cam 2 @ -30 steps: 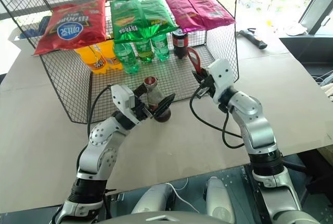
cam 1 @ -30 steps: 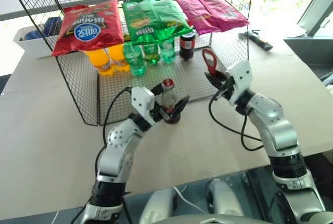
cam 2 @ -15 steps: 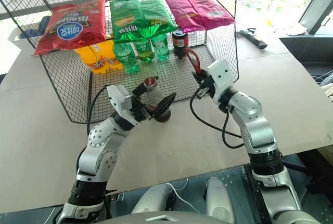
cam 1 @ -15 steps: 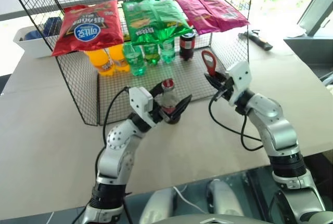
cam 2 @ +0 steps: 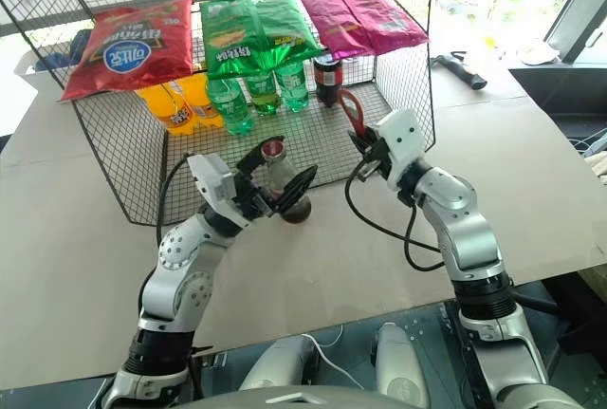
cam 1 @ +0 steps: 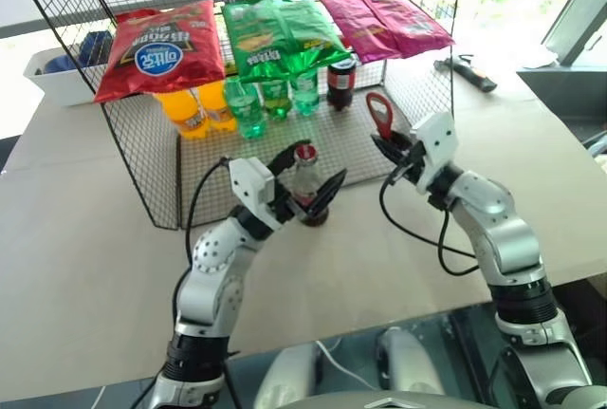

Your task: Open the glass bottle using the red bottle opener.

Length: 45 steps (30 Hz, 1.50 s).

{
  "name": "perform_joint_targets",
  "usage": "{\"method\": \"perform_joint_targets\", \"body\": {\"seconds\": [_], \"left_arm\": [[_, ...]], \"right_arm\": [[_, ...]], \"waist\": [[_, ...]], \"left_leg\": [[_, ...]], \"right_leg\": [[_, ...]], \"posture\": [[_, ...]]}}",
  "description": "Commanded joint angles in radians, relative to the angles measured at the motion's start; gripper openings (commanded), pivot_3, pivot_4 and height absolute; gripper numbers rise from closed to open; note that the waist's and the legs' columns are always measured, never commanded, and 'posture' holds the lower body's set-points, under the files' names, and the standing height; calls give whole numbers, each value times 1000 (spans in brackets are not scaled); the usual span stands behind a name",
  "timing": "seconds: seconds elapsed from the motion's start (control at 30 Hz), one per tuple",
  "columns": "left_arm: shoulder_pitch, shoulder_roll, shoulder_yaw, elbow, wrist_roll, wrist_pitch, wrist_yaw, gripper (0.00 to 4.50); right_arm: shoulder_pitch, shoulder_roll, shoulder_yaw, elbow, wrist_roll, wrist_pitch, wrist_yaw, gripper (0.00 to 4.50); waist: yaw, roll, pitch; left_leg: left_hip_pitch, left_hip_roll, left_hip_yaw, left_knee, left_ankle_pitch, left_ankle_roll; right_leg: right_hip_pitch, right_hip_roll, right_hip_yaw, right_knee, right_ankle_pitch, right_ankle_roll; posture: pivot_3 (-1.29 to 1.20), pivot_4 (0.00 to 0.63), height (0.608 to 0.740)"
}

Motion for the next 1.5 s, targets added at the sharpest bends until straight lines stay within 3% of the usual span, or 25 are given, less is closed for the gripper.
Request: {"method": "perform_joint_targets", "body": {"seconds": [0.03, 0.17, 0.37, 0.67, 0.87, 1.13, 1.5], "left_arm": [[2, 5, 8, -15, 5, -34, -4, 3607], [5, 17, -3, -10, 37, -41, -1, 2028], [16, 41, -16, 4, 74, -50, -1, 2028], [4, 62, -15, 27, 99, -61, 10, 2028], [-1, 64, -13, 37, 100, -63, 13, 2028], [-6, 65, -9, 39, 99, -57, 19, 2028], [-2, 63, -2, 41, 93, -51, 31, 2028]], "right_arm": [[-19, -1, 11, -30, -7, -31, 11, 0], [-13, -3, 39, -50, -24, -43, 21, 0], [-16, -2, 85, -71, -84, -111, 18, 0], [-29, -36, 231, -15, -370, -451, -28, 0], [-49, -42, 312, 127, -550, -677, -104, 0], [-109, -4, 330, 344, -677, -769, -218, 0], [-142, -49, 374, 458, -836, -957, -343, 0]], "waist": [[0, 0, 0], [0, 0, 0], [-1, 0, -1], [-2, 0, -2], [-2, -1, -3], [-3, -1, -5], [-4, 1, -10]], "left_leg": [[0, 0, 0, 0, 0, 0], [0, 0, 0, 0, 0, 0], [0, 0, 0, 0, 0, 0], [2, 0, 1, 0, 0, -1], [5, 0, 1, 0, 1, -1], [7, 1, 1, 0, 2, -3], [8, 1, 1, 0, 2, -3]], "right_leg": [[0, 0, 0, 0, 0, 0], [0, 0, 0, 0, 0, 0], [0, 0, 0, 0, 0, 0], [1, 1, 0, 1, 0, 0], [3, 1, 0, 2, 0, 0], [5, 2, 1, 2, 0, 0], [6, 3, 1, 2, 0, -1]], "posture": [[0, 150, 739], [0, 150, 739], [0, 150, 739], [0, 150, 739], [0, 150, 739], [0, 150, 739], [0, 150, 739]]}}
